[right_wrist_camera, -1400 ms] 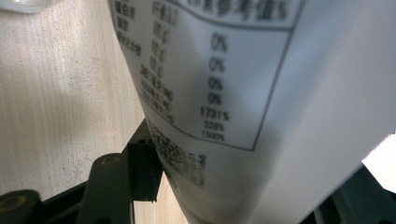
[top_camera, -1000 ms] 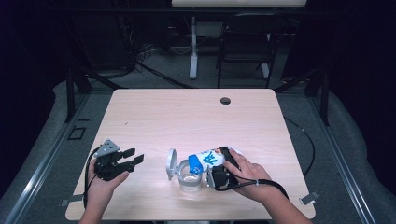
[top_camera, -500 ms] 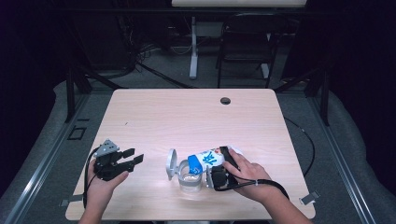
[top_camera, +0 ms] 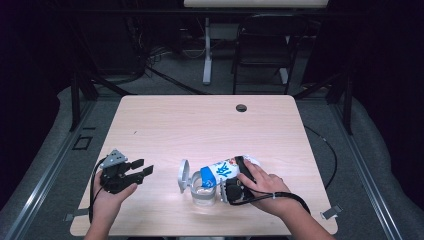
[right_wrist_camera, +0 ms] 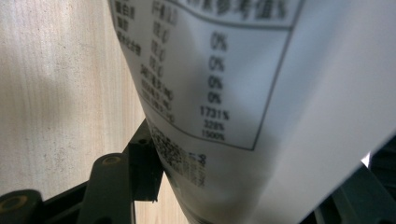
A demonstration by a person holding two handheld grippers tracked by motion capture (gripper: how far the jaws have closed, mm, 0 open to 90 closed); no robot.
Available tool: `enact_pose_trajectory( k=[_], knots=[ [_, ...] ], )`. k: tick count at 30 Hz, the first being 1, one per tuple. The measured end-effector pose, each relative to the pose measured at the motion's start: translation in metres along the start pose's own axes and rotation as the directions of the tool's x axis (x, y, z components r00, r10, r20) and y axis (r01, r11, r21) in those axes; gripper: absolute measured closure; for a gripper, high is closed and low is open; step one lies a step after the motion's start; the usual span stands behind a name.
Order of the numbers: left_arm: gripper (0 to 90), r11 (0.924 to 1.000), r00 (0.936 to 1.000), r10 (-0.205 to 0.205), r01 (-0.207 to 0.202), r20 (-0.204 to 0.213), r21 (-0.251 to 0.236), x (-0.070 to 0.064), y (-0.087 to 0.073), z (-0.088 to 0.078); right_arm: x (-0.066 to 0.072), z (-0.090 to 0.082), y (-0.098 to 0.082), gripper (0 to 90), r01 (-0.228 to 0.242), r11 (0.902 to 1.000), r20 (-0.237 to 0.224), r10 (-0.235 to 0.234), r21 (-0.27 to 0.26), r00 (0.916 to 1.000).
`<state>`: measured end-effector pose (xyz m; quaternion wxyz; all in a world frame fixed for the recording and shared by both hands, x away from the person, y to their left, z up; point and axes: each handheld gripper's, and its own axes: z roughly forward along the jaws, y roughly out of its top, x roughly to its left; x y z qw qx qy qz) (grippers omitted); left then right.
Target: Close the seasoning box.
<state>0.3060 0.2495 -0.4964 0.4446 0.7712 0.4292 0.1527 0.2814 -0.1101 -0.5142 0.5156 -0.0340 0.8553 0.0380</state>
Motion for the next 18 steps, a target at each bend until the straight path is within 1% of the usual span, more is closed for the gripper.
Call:
enact_pose_trajectory(
  k=[7, 9, 10, 15, 16, 18],
  knots=[
    [51.8, 1.0000, 1.0000, 0.000, 0.000, 0.000, 0.001, 0.0002, -0.0002, 0.0002, 0.0001, 0.0004, 0.0003, 42.4, -0.002, 1.0000, -0.001, 0.002, -0.006, 1.0000],
    [51.9, 1.0000, 1.0000, 0.000, 0.000, -0.001, 0.001, 0.0004, -0.0002, 0.0001, -0.0001, 0.0001, 0.0008, 42.4, 0.004, 1.0000, 0.002, -0.004, -0.002, 1.0000],
    [51.9, 1.0000, 1.0000, -0.005, 0.005, -0.002, -0.001, 0.0005, -0.0004, 0.0000, -0.0010, -0.0013, 0.0014, 42.5, 0.017, 0.9997, 0.002, -0.017, 0.015, 0.9999],
    [51.8, 1.0000, 1.0000, -0.004, 0.004, -0.003, -0.002, 0.0009, -0.0003, -0.0004, -0.0006, -0.0008, 0.0013, 42.6, 0.012, 0.9999, -0.001, -0.012, 0.008, 0.9999],
    [51.8, 1.0000, 1.0000, -0.005, 0.005, -0.004, -0.004, 0.0007, -0.0005, -0.0001, -0.0013, -0.0012, 0.0017, 42.6, 0.025, 0.9996, 0.001, -0.025, 0.015, 0.9997],
    [51.8, 1.0000, 1.0000, -0.003, 0.003, -0.002, 0.000, 0.0007, -0.0005, 0.0000, -0.0014, -0.0012, 0.0019, 42.6, 0.028, 0.9995, 0.003, -0.028, 0.015, 0.9996]
  ],
)
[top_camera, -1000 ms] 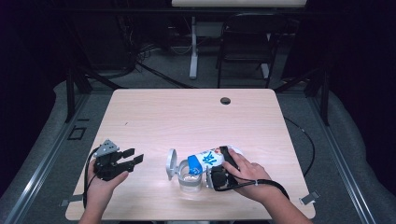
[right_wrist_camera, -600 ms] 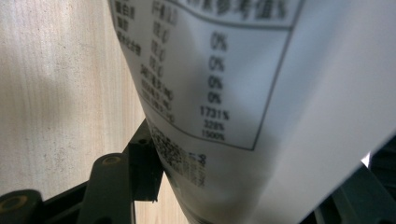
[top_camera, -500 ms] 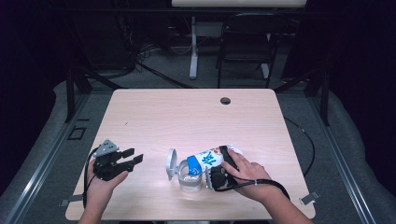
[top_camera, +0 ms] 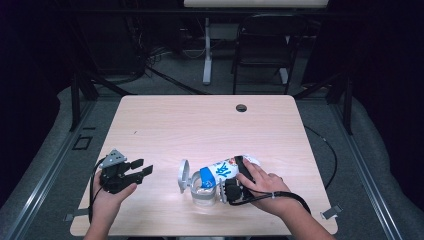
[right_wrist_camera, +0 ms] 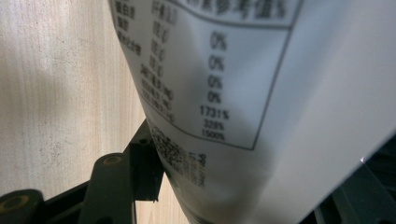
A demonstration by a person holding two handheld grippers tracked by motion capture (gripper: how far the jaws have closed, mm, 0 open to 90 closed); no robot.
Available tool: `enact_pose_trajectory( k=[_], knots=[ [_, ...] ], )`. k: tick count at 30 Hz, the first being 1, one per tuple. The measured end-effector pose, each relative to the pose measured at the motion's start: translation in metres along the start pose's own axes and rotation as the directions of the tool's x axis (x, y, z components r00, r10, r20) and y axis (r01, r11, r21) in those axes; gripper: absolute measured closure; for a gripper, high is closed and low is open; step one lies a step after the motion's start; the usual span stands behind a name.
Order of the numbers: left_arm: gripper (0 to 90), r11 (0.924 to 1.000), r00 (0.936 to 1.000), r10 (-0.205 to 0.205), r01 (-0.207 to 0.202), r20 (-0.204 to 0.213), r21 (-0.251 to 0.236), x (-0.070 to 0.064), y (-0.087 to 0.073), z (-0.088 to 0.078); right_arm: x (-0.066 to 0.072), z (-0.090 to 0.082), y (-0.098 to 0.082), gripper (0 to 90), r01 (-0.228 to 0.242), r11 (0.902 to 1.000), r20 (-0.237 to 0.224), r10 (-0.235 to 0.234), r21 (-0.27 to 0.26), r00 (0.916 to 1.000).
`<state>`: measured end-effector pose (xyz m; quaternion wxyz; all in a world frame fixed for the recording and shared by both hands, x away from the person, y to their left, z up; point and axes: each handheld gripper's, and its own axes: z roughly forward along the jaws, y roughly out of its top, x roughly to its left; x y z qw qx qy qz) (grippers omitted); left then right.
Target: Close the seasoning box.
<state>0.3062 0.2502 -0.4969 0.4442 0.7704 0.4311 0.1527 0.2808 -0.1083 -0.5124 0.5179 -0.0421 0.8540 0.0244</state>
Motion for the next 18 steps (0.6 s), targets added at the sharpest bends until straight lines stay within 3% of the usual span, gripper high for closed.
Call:
enact_pose_trajectory(
  k=[18],
  knots=[
    [51.8, 1.0000, 1.0000, -0.003, 0.003, 0.002, -0.001, 0.0002, -0.0005, 0.0002, -0.0006, 0.0003, 0.0004, 42.7, 0.015, 0.9998, -0.001, -0.015, 0.011, 0.9999]
  ],
)
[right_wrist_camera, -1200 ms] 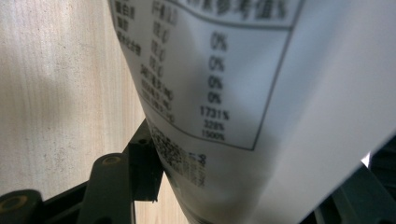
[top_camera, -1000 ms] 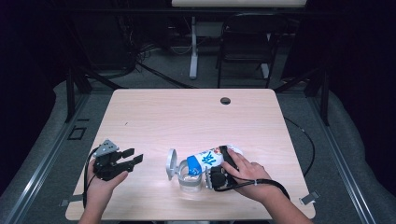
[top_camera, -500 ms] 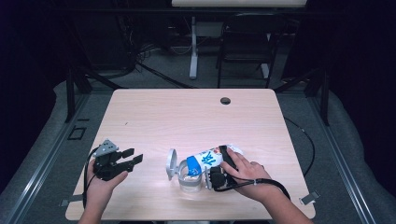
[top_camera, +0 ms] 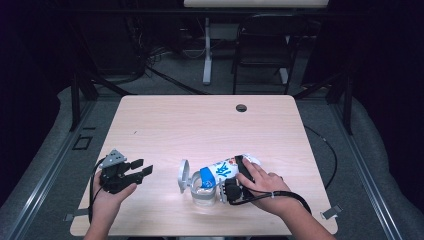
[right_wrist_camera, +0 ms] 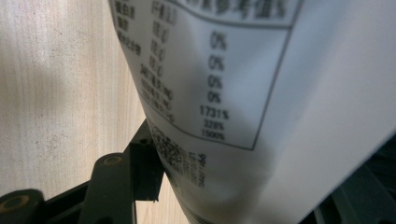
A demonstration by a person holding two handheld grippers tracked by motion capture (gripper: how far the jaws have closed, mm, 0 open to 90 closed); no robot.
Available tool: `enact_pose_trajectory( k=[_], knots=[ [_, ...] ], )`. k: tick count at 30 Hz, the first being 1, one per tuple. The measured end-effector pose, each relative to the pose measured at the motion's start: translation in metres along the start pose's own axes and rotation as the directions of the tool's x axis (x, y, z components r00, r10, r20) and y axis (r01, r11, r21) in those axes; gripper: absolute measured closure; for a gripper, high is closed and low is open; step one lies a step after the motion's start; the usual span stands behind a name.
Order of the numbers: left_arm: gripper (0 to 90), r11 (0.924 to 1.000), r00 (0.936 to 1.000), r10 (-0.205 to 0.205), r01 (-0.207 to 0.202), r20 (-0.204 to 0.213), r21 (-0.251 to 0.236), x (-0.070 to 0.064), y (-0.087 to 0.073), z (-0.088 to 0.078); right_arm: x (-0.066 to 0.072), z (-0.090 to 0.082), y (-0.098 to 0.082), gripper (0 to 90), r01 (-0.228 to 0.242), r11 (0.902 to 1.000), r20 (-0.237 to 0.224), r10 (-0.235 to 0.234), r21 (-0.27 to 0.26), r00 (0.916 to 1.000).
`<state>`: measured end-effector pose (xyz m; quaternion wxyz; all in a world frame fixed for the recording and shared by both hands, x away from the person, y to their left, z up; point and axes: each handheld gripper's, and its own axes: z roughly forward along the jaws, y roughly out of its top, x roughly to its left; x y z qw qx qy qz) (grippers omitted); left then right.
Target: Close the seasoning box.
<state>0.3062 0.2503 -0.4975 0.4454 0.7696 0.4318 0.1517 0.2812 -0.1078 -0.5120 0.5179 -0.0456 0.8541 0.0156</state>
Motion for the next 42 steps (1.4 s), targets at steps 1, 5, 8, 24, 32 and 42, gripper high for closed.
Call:
enact_pose_trajectory(
  k=[1, 5, 8, 24, 32, 42],
  knots=[
    [51.8, 1.0000, 1.0000, 0.000, 0.000, 0.000, 0.000, 0.0000, 0.0000, 0.0000, 0.0000, 0.0000, 0.0000, 42.7, 0.000, 1.0000, 0.000, 0.000, 0.000, 1.0000],
    [51.8, 1.0000, 1.0000, 0.000, 0.000, 0.001, 0.002, 0.0003, -0.0003, 0.0005, -0.0001, -0.0001, 0.0001, 42.7, 0.004, 1.0000, 0.001, -0.004, 0.001, 1.0000],
    [51.8, 1.0000, 1.0000, -0.004, 0.004, 0.000, 0.002, 0.0005, -0.0004, 0.0004, -0.0001, 0.0003, -0.0002, 42.7, 0.008, 1.0000, 0.003, -0.008, -0.005, 1.0000],
    [51.8, 1.0000, 1.0000, -0.002, 0.002, 0.000, 0.004, 0.0010, -0.0007, 0.0005, -0.0012, -0.0026, 0.0015, 43.2, 0.057, 0.9982, 0.022, -0.057, 0.020, 0.9981],
    [51.8, 1.0000, 1.0000, -0.001, 0.001, 0.001, 0.003, 0.0008, -0.0006, 0.0006, -0.0004, -0.0027, 0.0022, 43.4, 0.059, 0.9981, 0.031, -0.060, 0.019, 0.9978],
    [51.8, 1.0000, 1.0000, -0.004, 0.004, 0.003, -0.001, -0.0001, -0.0002, 0.0001, -0.0013, -0.0044, 0.0036, 43.7, 0.084, 0.9959, 0.043, -0.085, 0.032, 0.9954]
  ],
)
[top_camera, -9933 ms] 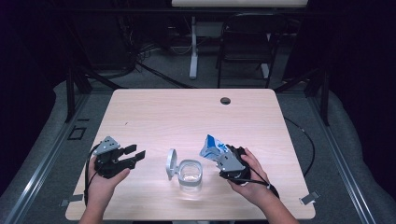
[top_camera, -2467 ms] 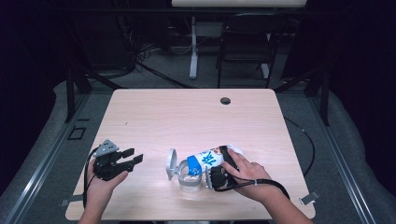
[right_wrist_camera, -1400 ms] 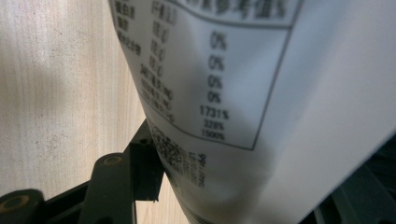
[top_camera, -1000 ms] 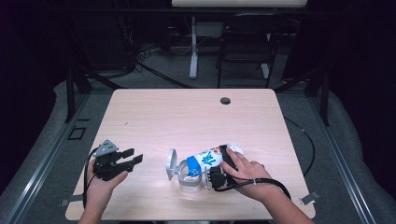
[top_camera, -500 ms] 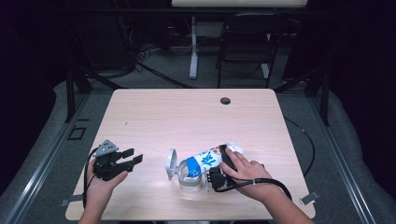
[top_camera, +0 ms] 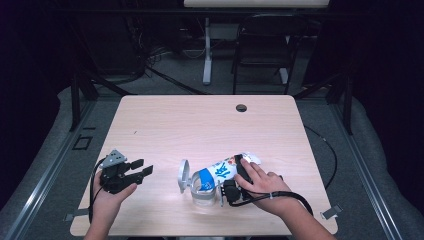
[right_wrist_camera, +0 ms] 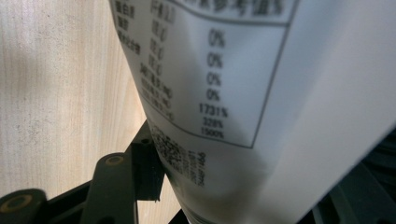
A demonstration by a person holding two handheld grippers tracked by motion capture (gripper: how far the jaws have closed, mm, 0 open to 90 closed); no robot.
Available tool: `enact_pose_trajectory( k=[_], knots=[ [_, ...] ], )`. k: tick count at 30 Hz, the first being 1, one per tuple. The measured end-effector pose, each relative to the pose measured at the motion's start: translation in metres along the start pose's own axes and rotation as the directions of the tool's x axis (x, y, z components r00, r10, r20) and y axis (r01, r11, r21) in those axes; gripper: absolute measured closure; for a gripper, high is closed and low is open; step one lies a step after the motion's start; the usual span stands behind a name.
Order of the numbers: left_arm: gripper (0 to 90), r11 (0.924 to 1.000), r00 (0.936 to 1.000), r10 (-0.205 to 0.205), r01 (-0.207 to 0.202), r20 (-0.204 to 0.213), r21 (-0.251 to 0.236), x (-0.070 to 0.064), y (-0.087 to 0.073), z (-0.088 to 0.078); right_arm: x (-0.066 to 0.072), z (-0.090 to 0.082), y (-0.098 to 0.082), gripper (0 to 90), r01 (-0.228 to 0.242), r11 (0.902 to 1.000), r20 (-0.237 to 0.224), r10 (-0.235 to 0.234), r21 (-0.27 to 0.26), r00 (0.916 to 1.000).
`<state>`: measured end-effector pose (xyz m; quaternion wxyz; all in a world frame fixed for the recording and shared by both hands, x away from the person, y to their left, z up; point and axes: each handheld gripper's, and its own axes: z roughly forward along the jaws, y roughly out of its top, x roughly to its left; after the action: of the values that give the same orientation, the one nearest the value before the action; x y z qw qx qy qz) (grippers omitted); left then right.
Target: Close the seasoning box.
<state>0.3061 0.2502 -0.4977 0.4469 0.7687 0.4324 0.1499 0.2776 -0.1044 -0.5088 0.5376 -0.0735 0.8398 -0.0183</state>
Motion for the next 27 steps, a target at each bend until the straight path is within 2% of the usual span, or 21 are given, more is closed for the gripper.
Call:
enact_pose_trajectory(
  k=[1, 2, 4, 16, 27],
  knots=[
    [51.8, 1.0000, 1.0000, 0.000, 0.000, 0.000, 0.000, 0.0000, 0.0000, 0.0000, 0.0000, 0.0000, 0.0000, 43.7, 0.000, 1.0000, 0.000, 0.000, 0.000, 1.0000],
    [51.8, 1.0000, 1.0000, 0.003, -0.003, -0.001, -0.002, 0.0001, 0.0001, -0.0001, -0.0015, -0.0018, 0.0010, 43.7, 0.019, 0.9996, 0.005, -0.019, 0.021, 0.9998],
    [51.8, 1.0000, 1.0000, 0.002, -0.002, -0.001, -0.004, 0.0001, 0.0001, -0.0002, -0.0005, -0.0002, 0.0005, 43.8, 0.005, 1.0000, -0.001, -0.005, 0.001, 1.0000],
    [51.8, 1.0000, 1.0000, 0.003, -0.003, 0.002, -0.005, -0.0002, 0.0006, -0.0013, -0.0029, -0.0027, 0.0029, 44.4, 0.026, 0.9993, 0.008, -0.026, 0.028, 0.9996],
    [51.8, 1.0000, 1.0000, 0.003, -0.003, 0.002, -0.005, -0.0001, 0.0005, -0.0012, -0.0024, -0.0019, 0.0032, 44.6, 0.028, 0.9995, 0.016, -0.029, 0.013, 0.9995]
  ],
)
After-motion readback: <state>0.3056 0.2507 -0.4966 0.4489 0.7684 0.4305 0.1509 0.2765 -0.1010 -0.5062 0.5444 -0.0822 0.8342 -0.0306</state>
